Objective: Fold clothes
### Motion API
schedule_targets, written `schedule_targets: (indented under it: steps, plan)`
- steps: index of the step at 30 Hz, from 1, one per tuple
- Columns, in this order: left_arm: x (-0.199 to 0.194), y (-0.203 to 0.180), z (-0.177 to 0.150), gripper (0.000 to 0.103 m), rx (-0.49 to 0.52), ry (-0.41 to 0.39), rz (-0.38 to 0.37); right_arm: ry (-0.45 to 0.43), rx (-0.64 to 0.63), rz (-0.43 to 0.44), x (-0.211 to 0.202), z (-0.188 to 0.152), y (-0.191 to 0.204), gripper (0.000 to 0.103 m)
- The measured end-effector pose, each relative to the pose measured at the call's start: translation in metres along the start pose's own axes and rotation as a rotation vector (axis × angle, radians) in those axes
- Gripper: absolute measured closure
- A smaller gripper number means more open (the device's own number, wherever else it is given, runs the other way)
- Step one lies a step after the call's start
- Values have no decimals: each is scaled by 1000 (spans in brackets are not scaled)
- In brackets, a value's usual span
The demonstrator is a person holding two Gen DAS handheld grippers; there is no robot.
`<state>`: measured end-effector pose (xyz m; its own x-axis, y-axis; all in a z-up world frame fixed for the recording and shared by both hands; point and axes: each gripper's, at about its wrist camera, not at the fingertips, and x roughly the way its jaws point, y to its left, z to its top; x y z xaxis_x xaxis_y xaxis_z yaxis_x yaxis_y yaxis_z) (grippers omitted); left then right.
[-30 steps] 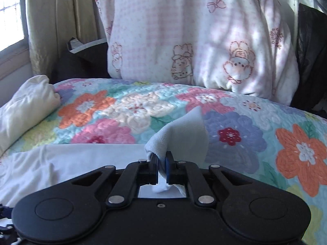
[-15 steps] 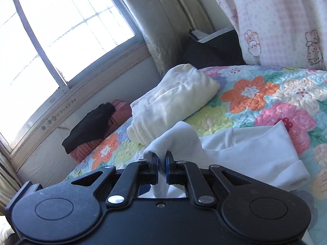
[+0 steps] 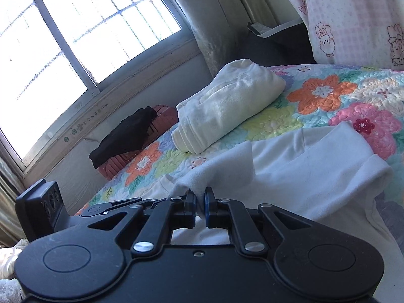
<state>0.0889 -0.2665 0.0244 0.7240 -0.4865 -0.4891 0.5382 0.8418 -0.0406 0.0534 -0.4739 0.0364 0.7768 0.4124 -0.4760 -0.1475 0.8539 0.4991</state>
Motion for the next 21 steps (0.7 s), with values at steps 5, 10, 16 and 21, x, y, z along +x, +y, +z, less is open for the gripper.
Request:
schedule_targets:
  steps: [5,10,16,21]
  plan:
    - [-38,12,4,100,49,-121,101,13,7,-53,6,-10,-5,72]
    - [-54,26,-14,100,46,-97,179,-1,105,-151,-2,-20,-35,58]
    - [-66,35,-39,100,44,-111,235,-28,176,-227,-19,-28,-55,58]
    - [-77,59,-27,100,-43,-140,221,1,158,-260,-11,-34,-54,58]
